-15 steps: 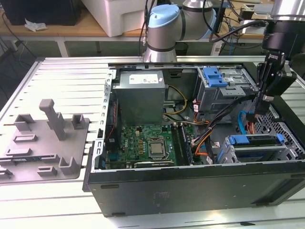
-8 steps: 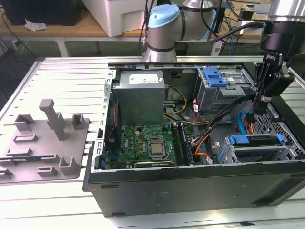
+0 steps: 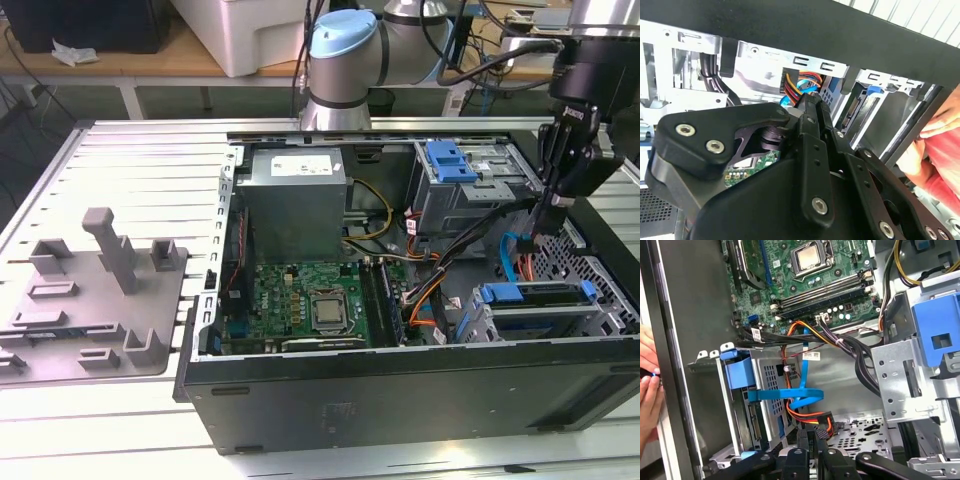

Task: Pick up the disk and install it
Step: 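Insert the first disk wire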

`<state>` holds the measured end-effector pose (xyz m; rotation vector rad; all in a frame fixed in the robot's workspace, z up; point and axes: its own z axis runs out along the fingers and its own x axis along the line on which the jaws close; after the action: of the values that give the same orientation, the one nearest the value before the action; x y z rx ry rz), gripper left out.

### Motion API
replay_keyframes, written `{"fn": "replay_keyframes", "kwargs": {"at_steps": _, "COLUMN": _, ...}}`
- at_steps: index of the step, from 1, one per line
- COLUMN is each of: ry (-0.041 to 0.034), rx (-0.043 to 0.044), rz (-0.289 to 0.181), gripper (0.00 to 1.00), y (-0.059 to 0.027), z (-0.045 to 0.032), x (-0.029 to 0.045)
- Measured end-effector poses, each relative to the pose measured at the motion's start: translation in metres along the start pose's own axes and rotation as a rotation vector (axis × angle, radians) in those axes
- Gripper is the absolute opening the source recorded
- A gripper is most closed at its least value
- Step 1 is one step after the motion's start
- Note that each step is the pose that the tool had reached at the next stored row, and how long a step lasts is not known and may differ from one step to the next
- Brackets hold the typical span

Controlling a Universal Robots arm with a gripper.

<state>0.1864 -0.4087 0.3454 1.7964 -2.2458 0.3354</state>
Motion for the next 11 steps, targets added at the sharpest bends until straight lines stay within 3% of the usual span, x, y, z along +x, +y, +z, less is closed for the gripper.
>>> {"fn": "replay_keyframes", "kwargs": {"at_steps": 4, "ry": -0.0197, "rx": 0.0059, "rz": -0.007, "gripper": 0.17, "y": -0.0001, "z": -0.0005, "x": 0.0018}}
{"fn": "replay_keyframes", "kwargs": {"at_steps": 11, "ry": -0.0245, "rx": 0.0241, "rz": -0.05, "gripper": 0.17, "y": 0.0019, "z": -0.0002, "x": 0.0069}}
